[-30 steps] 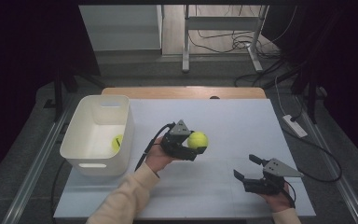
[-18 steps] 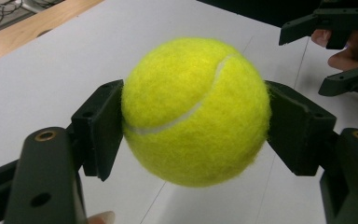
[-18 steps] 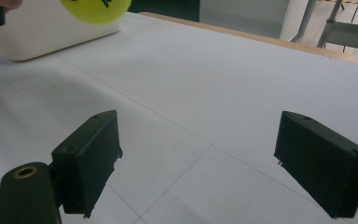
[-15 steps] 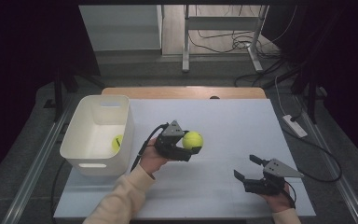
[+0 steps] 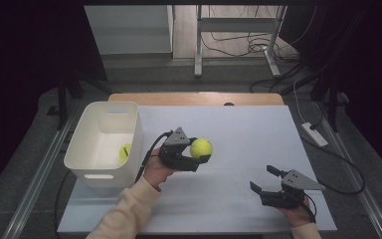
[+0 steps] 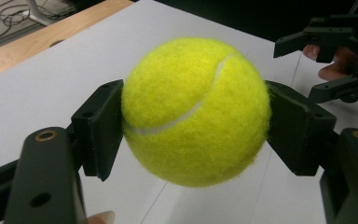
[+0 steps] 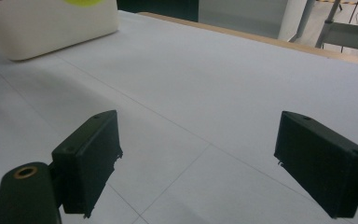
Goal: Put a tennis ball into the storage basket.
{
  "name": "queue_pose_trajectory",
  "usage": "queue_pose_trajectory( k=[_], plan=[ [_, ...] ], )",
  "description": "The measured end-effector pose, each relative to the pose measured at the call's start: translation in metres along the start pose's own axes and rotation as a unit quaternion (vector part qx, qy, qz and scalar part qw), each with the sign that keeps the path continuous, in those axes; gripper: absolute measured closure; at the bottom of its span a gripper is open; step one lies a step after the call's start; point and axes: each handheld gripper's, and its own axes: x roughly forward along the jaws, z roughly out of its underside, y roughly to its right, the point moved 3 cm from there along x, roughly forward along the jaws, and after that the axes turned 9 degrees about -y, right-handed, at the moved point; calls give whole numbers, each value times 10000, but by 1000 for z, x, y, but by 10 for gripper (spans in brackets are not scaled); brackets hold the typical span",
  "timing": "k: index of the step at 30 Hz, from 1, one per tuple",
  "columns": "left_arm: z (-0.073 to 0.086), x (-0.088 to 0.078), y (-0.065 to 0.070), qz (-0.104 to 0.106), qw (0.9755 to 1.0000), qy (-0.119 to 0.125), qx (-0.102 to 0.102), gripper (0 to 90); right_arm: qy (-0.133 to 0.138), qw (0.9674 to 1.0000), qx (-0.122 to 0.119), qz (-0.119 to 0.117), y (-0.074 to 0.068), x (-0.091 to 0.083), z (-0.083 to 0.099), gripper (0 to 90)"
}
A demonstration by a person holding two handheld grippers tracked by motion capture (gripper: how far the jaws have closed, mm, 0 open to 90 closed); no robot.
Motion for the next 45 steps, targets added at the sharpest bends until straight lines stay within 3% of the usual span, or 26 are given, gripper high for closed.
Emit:
queue_pose_trajectory(
  k=[8, 45],
  plan=[
    [3, -12, -5, -54, 9999, 94, -117, 269, -17, 10000, -17, -1, 0, 0, 0, 142],
    [4, -54, -19, -349, 9975, 565, -247, 269, -21, 10000, -32, -16, -2, 0, 1, 143]
  ],
)
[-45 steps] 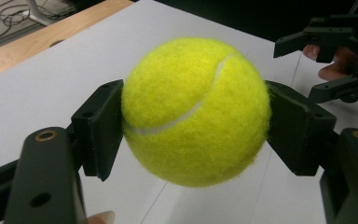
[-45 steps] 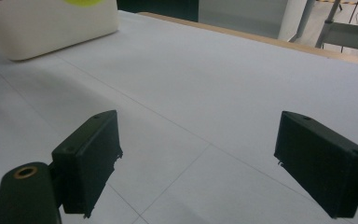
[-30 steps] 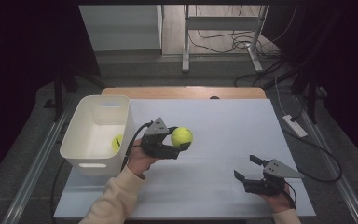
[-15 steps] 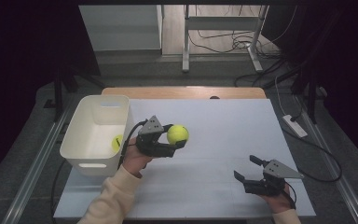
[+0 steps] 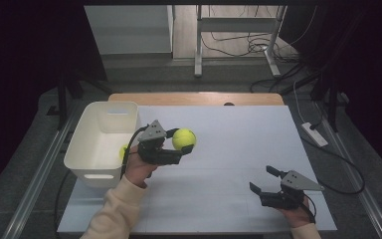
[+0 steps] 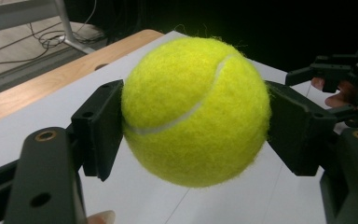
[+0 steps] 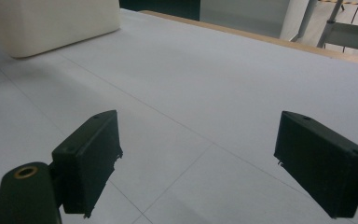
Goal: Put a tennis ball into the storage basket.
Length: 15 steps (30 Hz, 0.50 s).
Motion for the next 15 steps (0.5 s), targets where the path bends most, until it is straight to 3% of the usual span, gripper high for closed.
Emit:
queue_pose_trajectory(
  k=[15],
  plan=[
    [-2, -26, -13, -252, 9991, 303, -129, 269, -8, 10000, -39, -14, 0, 0, 0, 143]
  ],
)
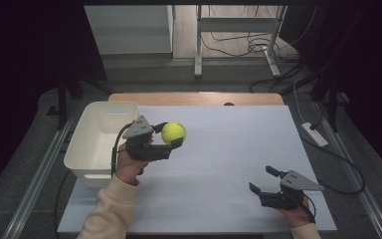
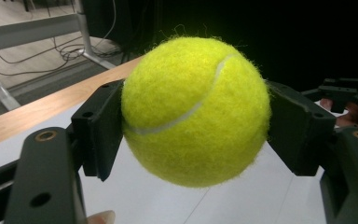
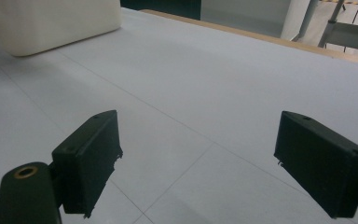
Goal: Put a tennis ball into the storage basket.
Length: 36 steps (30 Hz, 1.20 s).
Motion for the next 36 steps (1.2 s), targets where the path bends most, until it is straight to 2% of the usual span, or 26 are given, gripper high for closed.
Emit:
queue_pose_trajectory(
  k=[24, 29, 36],
  plan=[
    [-1, -25, -17, -271, 9990, 298, -172, 269, -26, 10000, -16, -28, 0, 0, 0, 143],
    [-1, -33, -23, -344, 9983, 390, -260, 269, -36, 10000, -24, -36, -1, 1, 0, 143],
    [0, -40, -34, -603, 9959, 454, -496, 269, -12, 10000, -19, -63, -1, 3, 0, 143]
  ],
)
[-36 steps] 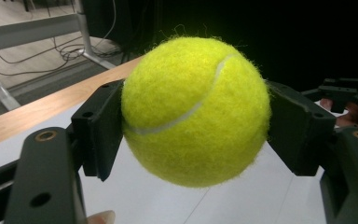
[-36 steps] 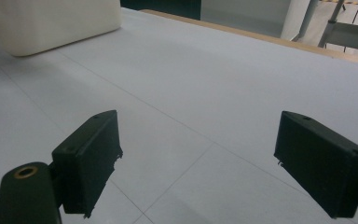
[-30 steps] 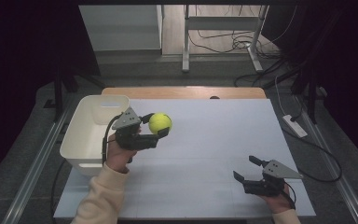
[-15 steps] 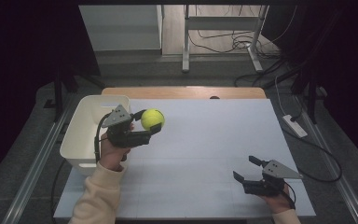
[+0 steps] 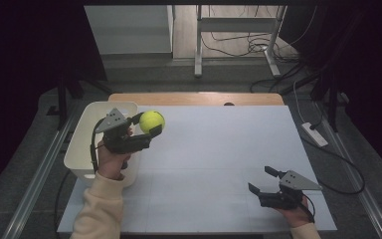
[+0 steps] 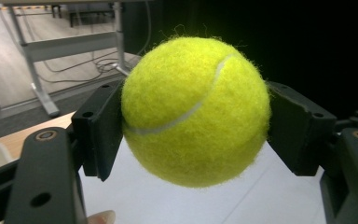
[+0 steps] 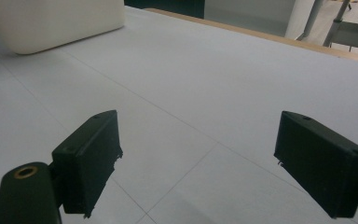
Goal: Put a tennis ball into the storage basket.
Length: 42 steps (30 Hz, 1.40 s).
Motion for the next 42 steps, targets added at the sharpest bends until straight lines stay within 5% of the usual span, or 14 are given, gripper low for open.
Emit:
queue_pose_trajectory(
  k=[16, 27, 36, 42],
  plan=[
    [5, -11, -28, -575, 9981, -48, -225, 269, -1, 10000, -13, -14, 0, 0, 0, 143],
    [8, -15, -38, -1005, 9941, -184, -363, 269, -8, 10000, -16, -4, 0, -2, 0, 143],
    [10, -25, -48, -1330, 9897, -229, -486, 269, -17, 10000, -11, 21, 1, -1, 0, 143],
    [14, -35, -61, -1666, 9836, -305, -619, 268, -2, 10000, -25, 12, 0, -2, 0, 143]
  ],
)
